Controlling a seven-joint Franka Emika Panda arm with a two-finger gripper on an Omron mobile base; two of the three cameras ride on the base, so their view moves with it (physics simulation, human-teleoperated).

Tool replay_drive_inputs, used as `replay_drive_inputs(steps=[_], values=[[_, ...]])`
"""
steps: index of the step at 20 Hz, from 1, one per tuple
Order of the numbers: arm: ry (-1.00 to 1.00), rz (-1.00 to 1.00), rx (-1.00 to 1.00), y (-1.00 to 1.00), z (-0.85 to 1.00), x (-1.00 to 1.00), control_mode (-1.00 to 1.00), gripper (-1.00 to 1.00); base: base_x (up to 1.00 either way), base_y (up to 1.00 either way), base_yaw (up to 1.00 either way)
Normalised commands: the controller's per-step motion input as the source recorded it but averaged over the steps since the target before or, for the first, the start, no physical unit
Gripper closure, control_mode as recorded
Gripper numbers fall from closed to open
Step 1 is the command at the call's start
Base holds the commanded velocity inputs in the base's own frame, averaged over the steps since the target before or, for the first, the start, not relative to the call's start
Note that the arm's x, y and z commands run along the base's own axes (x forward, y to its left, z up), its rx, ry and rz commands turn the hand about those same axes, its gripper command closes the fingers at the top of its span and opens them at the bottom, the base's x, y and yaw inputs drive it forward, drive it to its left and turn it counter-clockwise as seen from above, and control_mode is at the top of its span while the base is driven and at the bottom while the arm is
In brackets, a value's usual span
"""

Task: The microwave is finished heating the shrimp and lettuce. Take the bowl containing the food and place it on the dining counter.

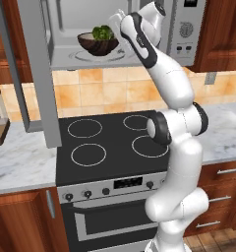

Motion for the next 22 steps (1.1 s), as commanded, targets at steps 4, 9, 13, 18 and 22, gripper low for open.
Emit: replay_drive_inputs(steps=[4, 9, 13, 18, 22], values=[[-0.01, -0.05, -0.01, 0.21, -0.09, 0.22, -1.00, -1.00, 0.00, 0.00, 0.00], [0.00, -0.12, 0.00, 0.37, 0.00, 0.43, -1.00, -1.00, 0.00, 0.00, 0.00], [0.03, -0.05, -0.01, 0.30, -0.04, 0.24, -1.00, -1.00, 0.00, 0.00, 0.00], [0.02, 0.00, -0.02, 0.01, -0.19, 0.00, -1.00, 1.00, 0.00, 0.00, 0.00], [0.00, 0.00, 0.00, -0.01, 0.00, -0.05, -1.00, 1.00, 0.00, 0.00, 0.00]])
